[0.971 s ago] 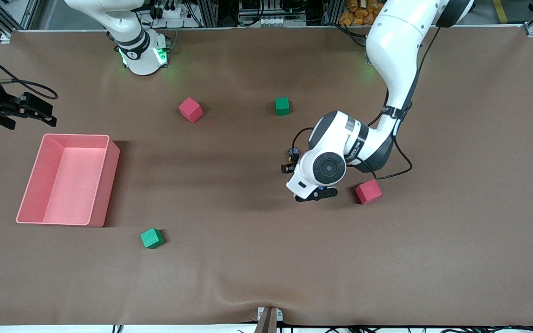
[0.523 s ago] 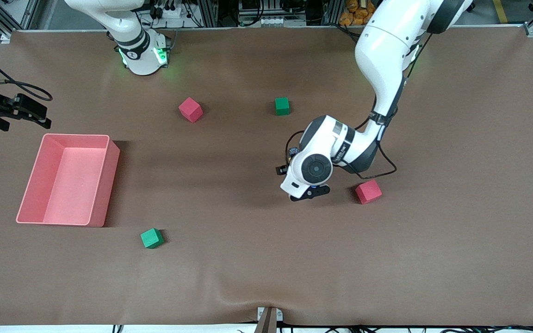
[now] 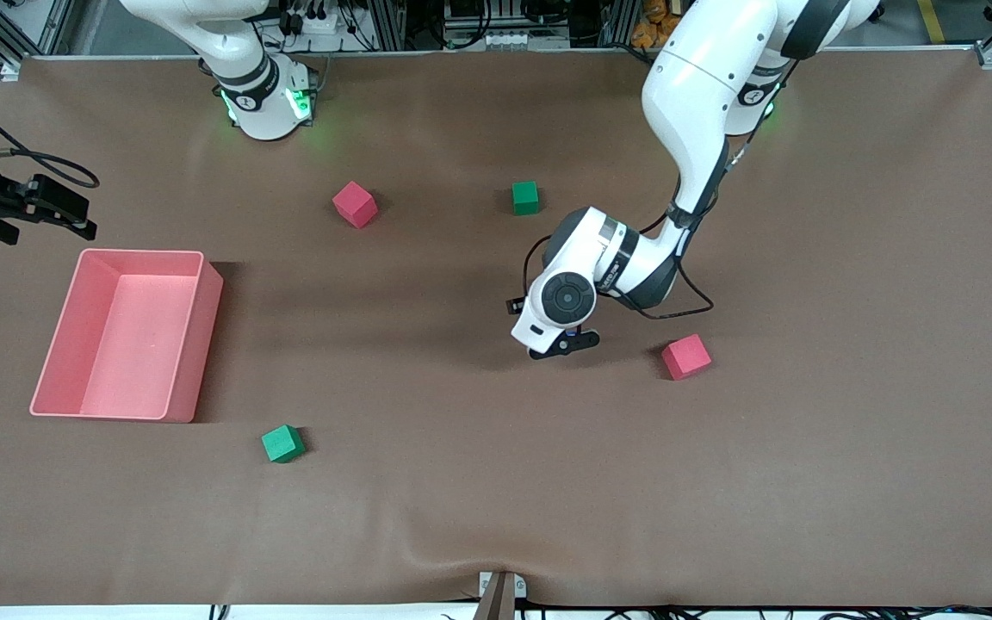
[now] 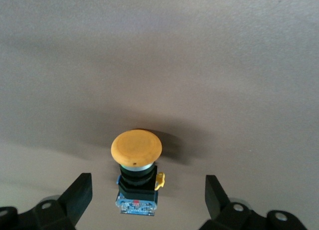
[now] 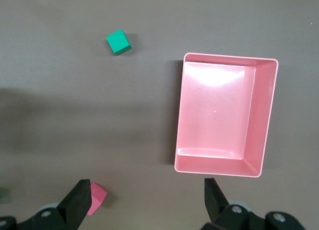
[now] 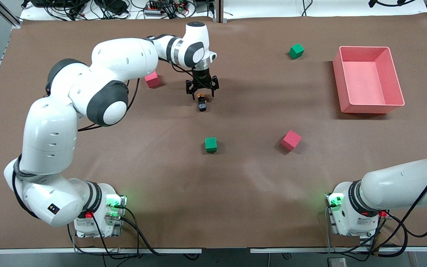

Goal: Place and upright button with both arms
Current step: 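Close the left gripper on the button body and lift it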

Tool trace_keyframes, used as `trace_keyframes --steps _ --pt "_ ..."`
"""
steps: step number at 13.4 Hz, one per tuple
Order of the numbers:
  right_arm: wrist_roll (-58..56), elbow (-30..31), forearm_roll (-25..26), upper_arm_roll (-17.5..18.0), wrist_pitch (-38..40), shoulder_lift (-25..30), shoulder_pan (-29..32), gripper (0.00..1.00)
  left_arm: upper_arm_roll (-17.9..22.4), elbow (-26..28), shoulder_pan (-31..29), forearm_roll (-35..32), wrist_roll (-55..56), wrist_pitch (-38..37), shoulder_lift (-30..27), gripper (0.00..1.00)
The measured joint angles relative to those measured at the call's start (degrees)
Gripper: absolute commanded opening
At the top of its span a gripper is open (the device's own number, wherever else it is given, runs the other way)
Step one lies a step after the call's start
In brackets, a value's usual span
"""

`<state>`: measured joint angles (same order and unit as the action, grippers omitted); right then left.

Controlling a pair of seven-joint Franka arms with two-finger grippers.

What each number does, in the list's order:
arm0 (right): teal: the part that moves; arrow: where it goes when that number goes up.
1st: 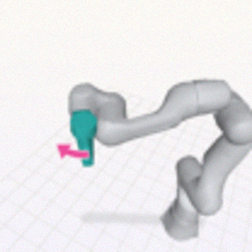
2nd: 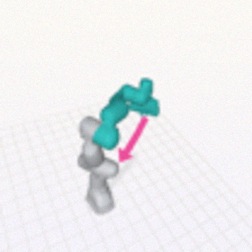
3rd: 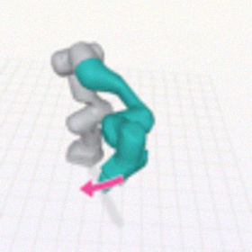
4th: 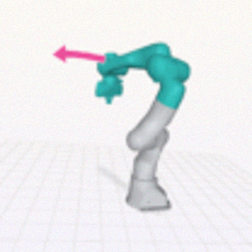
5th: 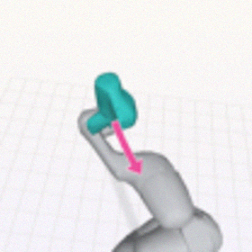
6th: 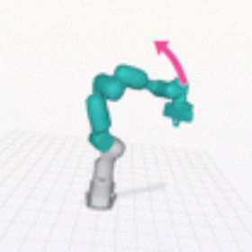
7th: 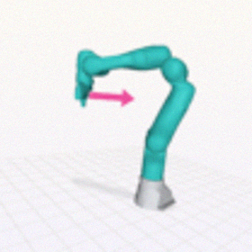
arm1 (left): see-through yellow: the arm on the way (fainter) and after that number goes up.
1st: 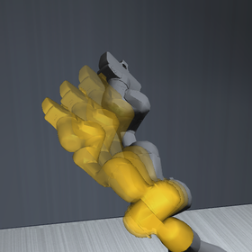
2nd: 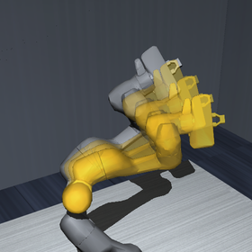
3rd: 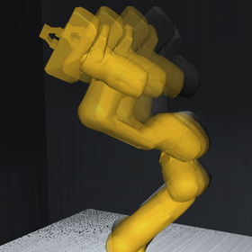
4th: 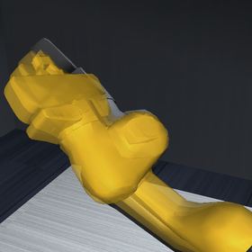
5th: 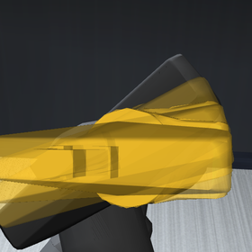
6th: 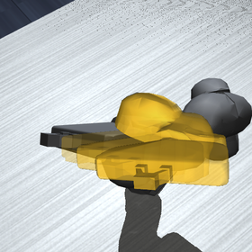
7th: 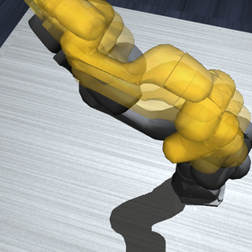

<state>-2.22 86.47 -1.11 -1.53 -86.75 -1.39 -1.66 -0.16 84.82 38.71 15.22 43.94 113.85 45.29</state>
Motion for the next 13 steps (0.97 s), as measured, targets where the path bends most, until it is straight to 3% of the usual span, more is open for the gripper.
trace_keyframes --steps 5,8,13 --pt "0.0 0.0 0.0 0.01 0.0 0.0 0.0 1.0 0.01 1.4 0.77 0.0 2.15 0.23 -0.01 0.94" --pt "0.0 0.0 0.0 0.01 -0.01 0.0 0.0 1.0 0.14 1.74 0.76 0.0 2.21 0.61 -0.02 0.82" --pt "0.01 0.0 0.0 0.0 -0.01 -0.01 0.0 1.0 0.15 1.78 0.81 0.0 2.45 0.75 -0.12 0.81"
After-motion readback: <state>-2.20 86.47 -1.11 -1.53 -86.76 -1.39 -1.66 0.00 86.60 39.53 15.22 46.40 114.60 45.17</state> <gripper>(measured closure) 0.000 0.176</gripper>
